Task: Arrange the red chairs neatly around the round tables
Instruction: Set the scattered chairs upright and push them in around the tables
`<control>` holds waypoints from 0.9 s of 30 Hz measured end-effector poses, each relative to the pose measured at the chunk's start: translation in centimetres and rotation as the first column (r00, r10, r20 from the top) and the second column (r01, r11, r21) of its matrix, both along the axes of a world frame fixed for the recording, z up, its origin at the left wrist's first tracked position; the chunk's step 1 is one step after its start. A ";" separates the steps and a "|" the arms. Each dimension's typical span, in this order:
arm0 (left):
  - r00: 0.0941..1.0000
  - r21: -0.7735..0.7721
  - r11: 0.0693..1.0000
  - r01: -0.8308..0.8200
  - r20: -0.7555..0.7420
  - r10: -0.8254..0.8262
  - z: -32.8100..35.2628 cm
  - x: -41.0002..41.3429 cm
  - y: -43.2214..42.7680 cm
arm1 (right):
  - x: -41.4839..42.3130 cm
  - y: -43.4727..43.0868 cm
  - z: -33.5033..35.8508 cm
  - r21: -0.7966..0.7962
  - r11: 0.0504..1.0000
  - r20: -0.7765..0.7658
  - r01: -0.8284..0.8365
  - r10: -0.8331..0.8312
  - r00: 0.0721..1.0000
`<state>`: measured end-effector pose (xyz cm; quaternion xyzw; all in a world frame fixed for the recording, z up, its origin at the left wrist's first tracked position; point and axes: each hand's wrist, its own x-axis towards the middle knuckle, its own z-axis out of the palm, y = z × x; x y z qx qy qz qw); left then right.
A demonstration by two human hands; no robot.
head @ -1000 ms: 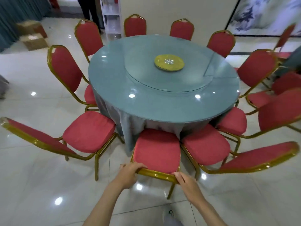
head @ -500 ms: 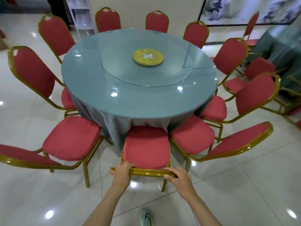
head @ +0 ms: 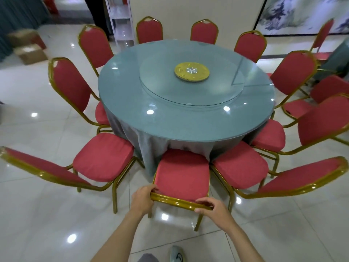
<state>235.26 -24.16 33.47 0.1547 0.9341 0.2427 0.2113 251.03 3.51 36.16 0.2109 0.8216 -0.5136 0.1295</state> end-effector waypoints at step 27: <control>0.881 0.444 0.796 -0.412 -0.030 0.473 9.8 -12.3 -50.6 | -26.6 -47.7 6.1 0.039 0.949 -0.279 -0.313 0.312 0.908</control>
